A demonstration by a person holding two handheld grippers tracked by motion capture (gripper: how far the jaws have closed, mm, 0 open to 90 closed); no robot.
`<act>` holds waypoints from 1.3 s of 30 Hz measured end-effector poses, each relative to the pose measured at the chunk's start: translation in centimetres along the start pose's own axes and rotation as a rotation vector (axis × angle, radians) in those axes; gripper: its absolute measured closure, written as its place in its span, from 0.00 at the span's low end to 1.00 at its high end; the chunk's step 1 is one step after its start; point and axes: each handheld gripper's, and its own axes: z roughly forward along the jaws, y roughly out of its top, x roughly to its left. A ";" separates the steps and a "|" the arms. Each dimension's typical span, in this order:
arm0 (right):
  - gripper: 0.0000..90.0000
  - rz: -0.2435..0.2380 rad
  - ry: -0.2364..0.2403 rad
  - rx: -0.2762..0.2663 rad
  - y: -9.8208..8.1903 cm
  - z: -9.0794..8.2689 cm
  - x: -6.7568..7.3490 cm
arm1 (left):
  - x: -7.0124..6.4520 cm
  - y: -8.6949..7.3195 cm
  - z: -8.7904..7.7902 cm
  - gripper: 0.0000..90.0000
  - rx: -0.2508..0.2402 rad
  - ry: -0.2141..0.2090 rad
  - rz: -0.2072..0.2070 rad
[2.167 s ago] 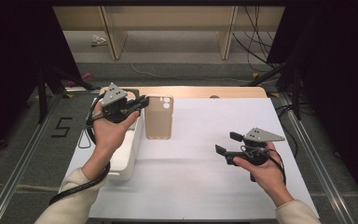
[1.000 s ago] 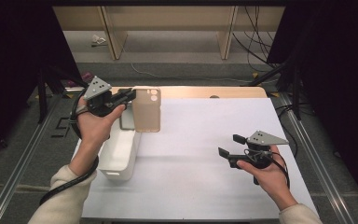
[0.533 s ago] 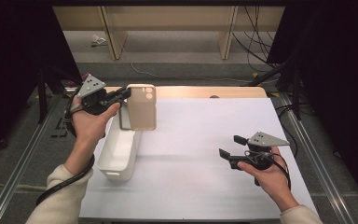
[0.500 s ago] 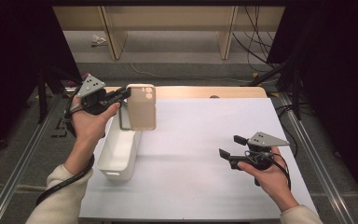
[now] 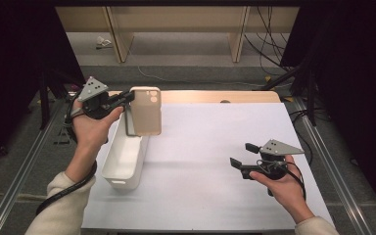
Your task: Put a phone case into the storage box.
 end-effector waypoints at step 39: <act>0.23 -0.004 -0.013 0.025 -0.8 -1.0 -0.3 | 4.1 0.3 -0.8 0.92 0.002 0.031 -0.015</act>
